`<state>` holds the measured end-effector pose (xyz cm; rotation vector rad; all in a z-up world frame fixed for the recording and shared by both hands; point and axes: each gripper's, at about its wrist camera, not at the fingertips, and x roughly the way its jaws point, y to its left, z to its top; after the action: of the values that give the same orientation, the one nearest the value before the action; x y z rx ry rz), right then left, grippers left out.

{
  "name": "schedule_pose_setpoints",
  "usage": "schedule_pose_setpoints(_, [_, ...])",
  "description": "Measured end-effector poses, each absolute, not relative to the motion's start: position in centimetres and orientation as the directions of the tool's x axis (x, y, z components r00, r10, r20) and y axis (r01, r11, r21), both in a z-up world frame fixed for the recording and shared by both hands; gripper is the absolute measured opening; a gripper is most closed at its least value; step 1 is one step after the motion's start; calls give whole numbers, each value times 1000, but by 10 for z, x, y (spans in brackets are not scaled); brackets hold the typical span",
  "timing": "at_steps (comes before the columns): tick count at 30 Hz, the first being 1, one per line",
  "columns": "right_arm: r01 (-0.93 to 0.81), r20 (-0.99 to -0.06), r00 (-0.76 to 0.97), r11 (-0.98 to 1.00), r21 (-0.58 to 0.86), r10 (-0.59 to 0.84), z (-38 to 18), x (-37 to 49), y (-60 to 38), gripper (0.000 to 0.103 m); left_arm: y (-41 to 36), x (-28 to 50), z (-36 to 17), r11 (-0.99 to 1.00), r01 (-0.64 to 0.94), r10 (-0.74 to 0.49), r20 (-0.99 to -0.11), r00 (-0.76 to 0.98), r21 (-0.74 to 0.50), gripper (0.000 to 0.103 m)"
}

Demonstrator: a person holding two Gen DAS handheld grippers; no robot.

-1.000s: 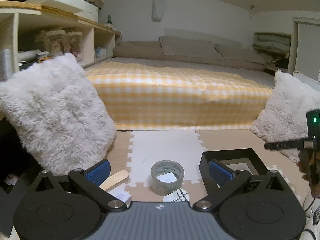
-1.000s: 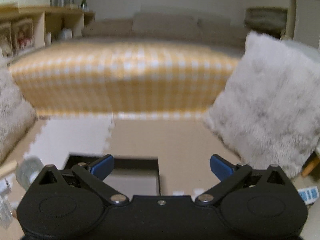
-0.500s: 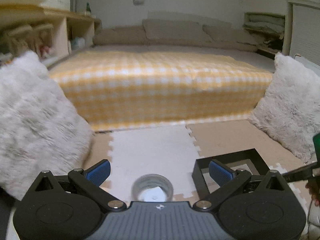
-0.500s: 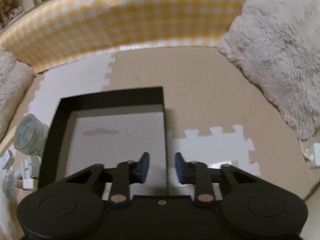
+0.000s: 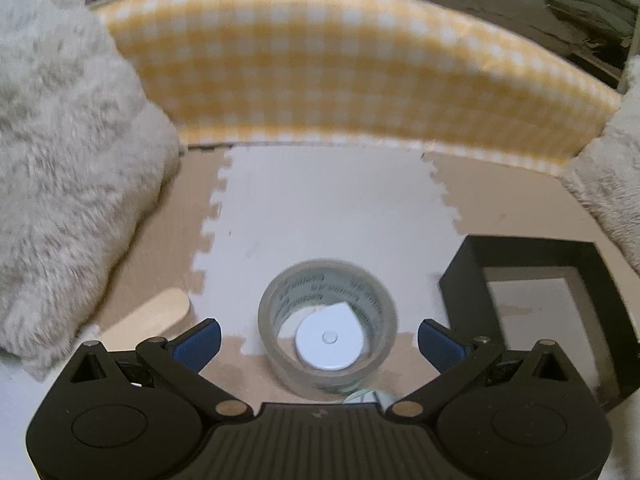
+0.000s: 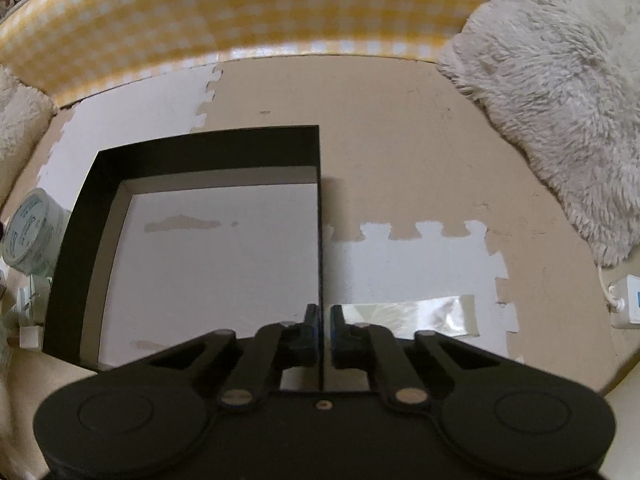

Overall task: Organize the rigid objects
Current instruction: 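Lower the left gripper onto the clear tape roll and grasp it, then carry the tape roll into the black box and release it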

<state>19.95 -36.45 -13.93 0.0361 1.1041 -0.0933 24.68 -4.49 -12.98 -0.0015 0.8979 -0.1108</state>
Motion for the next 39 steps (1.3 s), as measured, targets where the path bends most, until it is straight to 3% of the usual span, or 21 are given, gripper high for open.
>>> schedule_pose_setpoints(12, [95, -916, 396, 995, -20, -56, -152, 203, -364, 4, -61, 261, -152, 985, 170, -104, -772, 627, 5, 103])
schedule_pose_setpoints(17, [87, -923, 378, 995, -37, -68, -153, 205, -360, 4, -65, 269, -157, 986, 163, -82, -771, 631, 29, 91])
schedule_pose_setpoints(27, [85, -932, 357, 996, -37, -65, -155, 207, -361, 4, -61, 265, -144, 986, 168, -109, -759, 642, 2, 91])
schedule_pose_setpoints(33, [83, -930, 360, 996, -40, -68, -156, 206, -360, 4, -74, 254, -112, 975, 221, -177, -706, 686, -29, 91])
schedule_pose_setpoints(39, [84, -931, 360, 996, -40, -68, -156, 206, -360, 4, -102, 232, -81, 928, 351, -348, -634, 691, -126, 91])
